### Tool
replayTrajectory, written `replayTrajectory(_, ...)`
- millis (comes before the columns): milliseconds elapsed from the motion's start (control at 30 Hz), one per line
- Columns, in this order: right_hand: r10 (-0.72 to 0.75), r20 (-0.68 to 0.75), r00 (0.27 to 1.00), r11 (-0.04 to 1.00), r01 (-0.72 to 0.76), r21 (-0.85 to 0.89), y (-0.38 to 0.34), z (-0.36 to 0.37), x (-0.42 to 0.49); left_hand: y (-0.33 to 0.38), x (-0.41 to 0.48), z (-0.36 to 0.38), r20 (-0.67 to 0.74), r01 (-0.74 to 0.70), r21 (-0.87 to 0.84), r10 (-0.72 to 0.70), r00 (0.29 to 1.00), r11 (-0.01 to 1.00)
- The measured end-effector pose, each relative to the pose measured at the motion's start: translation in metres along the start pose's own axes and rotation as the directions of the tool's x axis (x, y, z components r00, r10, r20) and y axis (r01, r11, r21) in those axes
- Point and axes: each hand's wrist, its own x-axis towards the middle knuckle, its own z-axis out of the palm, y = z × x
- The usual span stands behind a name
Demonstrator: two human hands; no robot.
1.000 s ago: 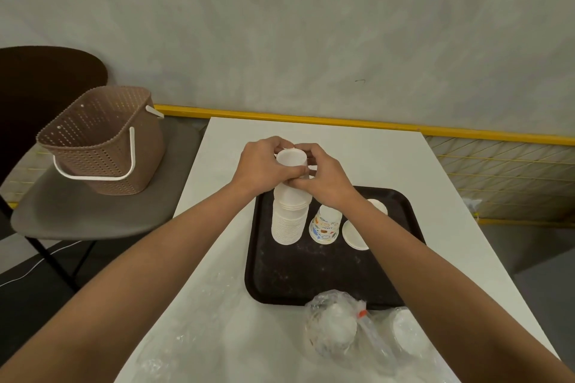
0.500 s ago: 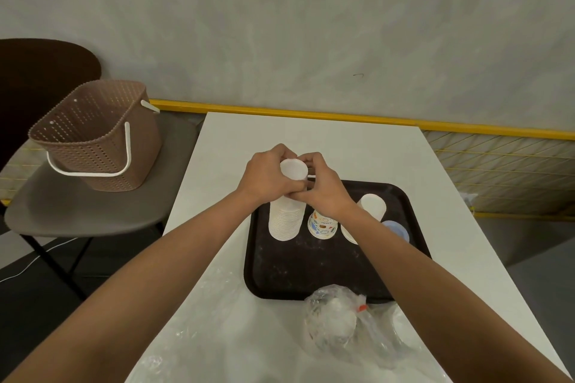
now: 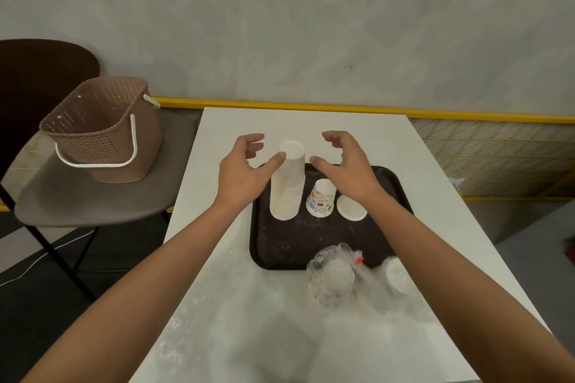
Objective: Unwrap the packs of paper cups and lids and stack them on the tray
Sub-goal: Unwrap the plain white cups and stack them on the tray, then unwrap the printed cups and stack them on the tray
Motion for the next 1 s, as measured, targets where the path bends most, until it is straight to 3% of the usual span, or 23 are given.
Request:
replayTrajectory(500,0.017,0.034,0.999,0.996,-0.014,-0.088,0.001,-0.024,-0.114,-0.02,-0.1,-0.002,0.309,-0.018,-0.033,0.027,0.951,0.999)
replayTrajectory(700,0.063,0.077,0.995,0.993,-0.054,-0.104,0.009,-0.036,-0.134,-0.03,-0.125,0.013,0.576,-0.111,0.007,0.087,0.813,0.994)
replayTrajectory(833,0.065,0.096,0.993,0.994,-0.056,-0.094,0.012,-0.039,-0.14,-0.032,-0.136,0.037,0.679,-0.228,0.049,0.135,0.722,0.972)
replayTrajectory(1000,0.125,0.262,0.957,0.98,-0.078,-0.184,0.021,-0.039,-0.14,-0.041,-0.139,0.069,0.682,-0.176,0.052,0.094,0.725,0.983)
